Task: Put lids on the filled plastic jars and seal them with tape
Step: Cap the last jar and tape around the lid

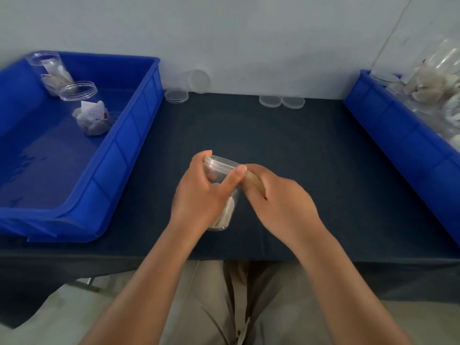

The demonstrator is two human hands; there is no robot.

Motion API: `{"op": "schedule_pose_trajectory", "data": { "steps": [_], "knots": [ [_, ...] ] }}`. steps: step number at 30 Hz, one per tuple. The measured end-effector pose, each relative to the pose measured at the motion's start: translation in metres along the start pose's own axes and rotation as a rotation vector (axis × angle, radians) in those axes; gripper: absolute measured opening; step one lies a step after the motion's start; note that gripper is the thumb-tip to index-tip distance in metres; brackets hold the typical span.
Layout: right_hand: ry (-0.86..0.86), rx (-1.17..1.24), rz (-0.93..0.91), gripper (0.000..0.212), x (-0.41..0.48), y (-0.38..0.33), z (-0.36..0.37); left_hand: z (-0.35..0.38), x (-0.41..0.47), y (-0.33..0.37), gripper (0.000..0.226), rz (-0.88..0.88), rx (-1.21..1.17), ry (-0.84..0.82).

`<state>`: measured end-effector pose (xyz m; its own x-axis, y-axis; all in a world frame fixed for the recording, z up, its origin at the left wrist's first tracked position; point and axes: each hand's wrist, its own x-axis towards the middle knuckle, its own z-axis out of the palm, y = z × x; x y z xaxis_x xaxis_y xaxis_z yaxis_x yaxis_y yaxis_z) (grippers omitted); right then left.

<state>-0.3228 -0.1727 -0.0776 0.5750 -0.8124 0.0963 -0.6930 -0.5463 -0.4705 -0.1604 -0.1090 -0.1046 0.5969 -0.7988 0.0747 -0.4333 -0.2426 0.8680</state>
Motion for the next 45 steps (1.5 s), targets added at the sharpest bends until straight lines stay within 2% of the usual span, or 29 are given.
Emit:
{"op": "schedule_pose_trajectory", "data": {
  "steps": [4, 8, 13, 19, 21, 24, 26, 29, 31, 33, 34, 36, 39, 42, 43, 45],
  "knots": [
    [-0.213, 0.156, -0.034, 0.063, 0.004, 0.022, -0.017, -0.005, 0.011, -0.006, 0.087, -0.002, -0.03, -0.001],
    [-0.176, 0.173, -0.092, 0.065, 0.007, 0.035, -0.024, -0.009, 0.018, -0.006, 0.077, 0.016, -0.028, -0.065],
    [-0.172, 0.126, -0.081, 0.066, 0.014, 0.043, -0.021, -0.018, 0.02, -0.004, 0.048, 0.019, -0.178, -0.157],
    [-0.161, 0.128, -0.098, 0.063, 0.021, 0.037, -0.015, -0.021, 0.029, -0.022, 0.061, 0.055, -0.36, -0.336],
    [-0.164, 0.117, -0.124, 0.06, 0.02, 0.029, -0.011, -0.02, 0.031, -0.029, 0.066, 0.022, -0.437, -0.416],
    [-0.09, 0.054, -0.162, 0.054, 0.015, 0.018, -0.003, -0.021, 0.033, -0.035, 0.075, -0.053, -0.519, -0.451],
    [-0.036, 0.022, -0.152, 0.051, 0.012, 0.015, 0.001, -0.021, 0.033, -0.033, 0.077, -0.027, -0.45, -0.416],
    [0.004, 0.002, -0.103, 0.054, 0.006, 0.015, 0.001, -0.022, 0.027, -0.024, 0.053, 0.116, -0.229, -0.106],
    [0.022, -0.014, -0.09, 0.056, 0.002, 0.011, -0.001, -0.023, 0.018, -0.016, 0.048, 0.147, -0.102, 0.002],
    [0.042, -0.044, -0.101, 0.055, -0.003, 0.003, 0.001, -0.017, 0.008, -0.008, 0.065, 0.107, 0.004, -0.048],
    [0.055, -0.066, -0.108, 0.053, -0.005, 0.0, 0.004, -0.012, 0.003, -0.004, 0.082, 0.076, 0.051, -0.053],
    [0.095, -0.11, -0.112, 0.048, -0.007, -0.006, 0.008, -0.006, -0.004, 0.0, 0.103, 0.032, 0.124, 0.014],
    [0.063, -0.06, -0.117, 0.046, -0.004, -0.005, 0.009, -0.006, 0.001, 0.0, 0.09, 0.025, 0.083, 0.074],
    [-0.207, 0.076, -0.085, 0.065, 0.002, 0.007, 0.003, -0.014, 0.014, -0.003, 0.076, 0.008, -0.001, 0.065],
    [-0.262, 0.127, -0.068, 0.066, 0.002, 0.01, 0.001, -0.016, 0.017, -0.003, 0.071, 0.019, -0.011, 0.051],
    [-0.254, 0.175, -0.083, 0.062, 0.003, 0.013, -0.003, -0.02, 0.02, -0.003, 0.057, 0.046, -0.033, 0.022]
  ]
}}
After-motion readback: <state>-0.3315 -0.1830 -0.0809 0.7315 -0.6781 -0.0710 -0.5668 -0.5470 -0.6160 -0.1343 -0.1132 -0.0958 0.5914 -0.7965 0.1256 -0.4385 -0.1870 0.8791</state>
